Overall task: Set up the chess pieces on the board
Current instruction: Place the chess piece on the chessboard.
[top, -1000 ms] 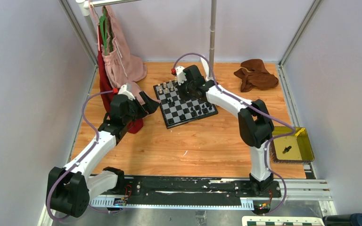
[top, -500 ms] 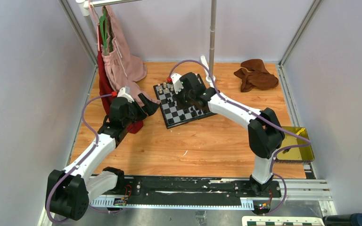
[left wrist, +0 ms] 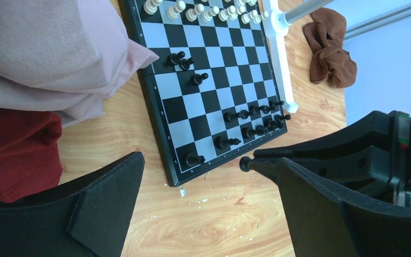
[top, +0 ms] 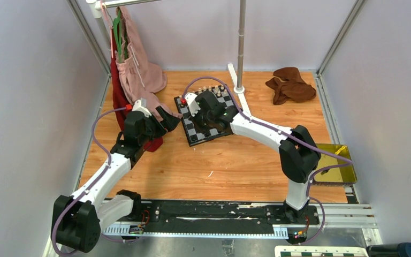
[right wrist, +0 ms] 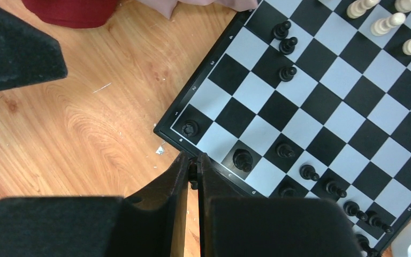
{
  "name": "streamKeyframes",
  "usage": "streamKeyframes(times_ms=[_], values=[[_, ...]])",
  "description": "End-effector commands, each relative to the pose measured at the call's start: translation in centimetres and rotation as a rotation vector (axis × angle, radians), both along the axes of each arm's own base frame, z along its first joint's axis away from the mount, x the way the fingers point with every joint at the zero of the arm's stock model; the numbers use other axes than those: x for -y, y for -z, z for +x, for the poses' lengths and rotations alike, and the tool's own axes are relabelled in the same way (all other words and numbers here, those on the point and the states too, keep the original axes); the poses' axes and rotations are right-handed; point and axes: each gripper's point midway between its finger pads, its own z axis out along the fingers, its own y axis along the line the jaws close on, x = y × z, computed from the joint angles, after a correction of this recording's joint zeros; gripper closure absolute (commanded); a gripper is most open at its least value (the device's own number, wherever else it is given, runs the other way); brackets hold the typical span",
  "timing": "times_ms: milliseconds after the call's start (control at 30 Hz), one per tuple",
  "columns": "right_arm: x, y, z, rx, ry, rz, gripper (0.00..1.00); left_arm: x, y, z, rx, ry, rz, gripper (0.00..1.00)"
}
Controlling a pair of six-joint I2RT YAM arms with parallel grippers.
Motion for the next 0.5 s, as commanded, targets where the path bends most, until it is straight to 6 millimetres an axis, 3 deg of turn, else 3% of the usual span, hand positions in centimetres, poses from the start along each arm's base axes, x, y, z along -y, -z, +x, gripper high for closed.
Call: streamKeyframes(times_ms=[0, 467], values=[[0.0, 2.6, -1.3, -0.051, -0.01, -0.053, 1.0, -0.5, 0.2, -0.2, 0.01, -0.008, 0.016, 0.0], [-0.4, 5.4, -1.2, -0.083, -0.019, -0.088, 1.0, -1.0, 0.6, -0.5, -0.006, -0.014, 0.055, 0.0]])
